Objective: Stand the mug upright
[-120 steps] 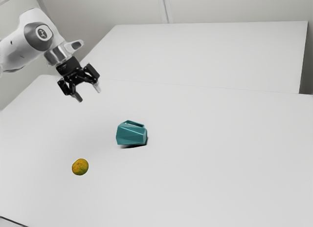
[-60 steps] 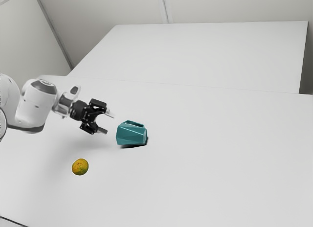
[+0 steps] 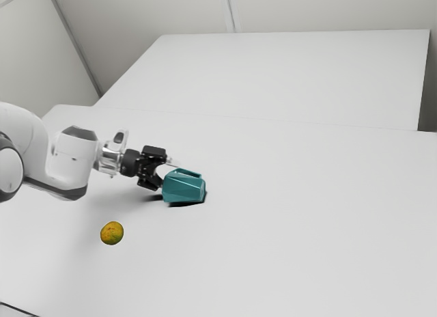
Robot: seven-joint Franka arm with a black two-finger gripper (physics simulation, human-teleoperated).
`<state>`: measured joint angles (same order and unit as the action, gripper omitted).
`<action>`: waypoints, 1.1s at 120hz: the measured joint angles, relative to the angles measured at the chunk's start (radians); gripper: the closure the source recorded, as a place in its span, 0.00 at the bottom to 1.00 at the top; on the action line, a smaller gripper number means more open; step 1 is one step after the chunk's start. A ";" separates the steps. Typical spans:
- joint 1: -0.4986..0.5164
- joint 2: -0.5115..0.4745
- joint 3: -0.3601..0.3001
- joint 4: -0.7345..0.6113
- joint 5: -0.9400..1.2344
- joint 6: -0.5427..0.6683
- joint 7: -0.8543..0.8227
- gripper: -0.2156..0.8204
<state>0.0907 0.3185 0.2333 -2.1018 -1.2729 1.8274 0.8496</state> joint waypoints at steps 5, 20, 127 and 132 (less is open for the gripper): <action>0.000 0.001 -0.008 0.000 -0.002 0.000 0.011 0.25; 0.000 0.001 -0.018 0.000 -0.005 0.001 0.040 0.46; -0.016 -0.083 -0.040 0.386 0.618 -0.009 -0.038 0.96; -0.018 -0.077 -0.040 0.406 0.736 -0.013 -0.069 0.96</action>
<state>0.0731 0.2412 0.1931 -1.6961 -0.5364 1.8147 0.7807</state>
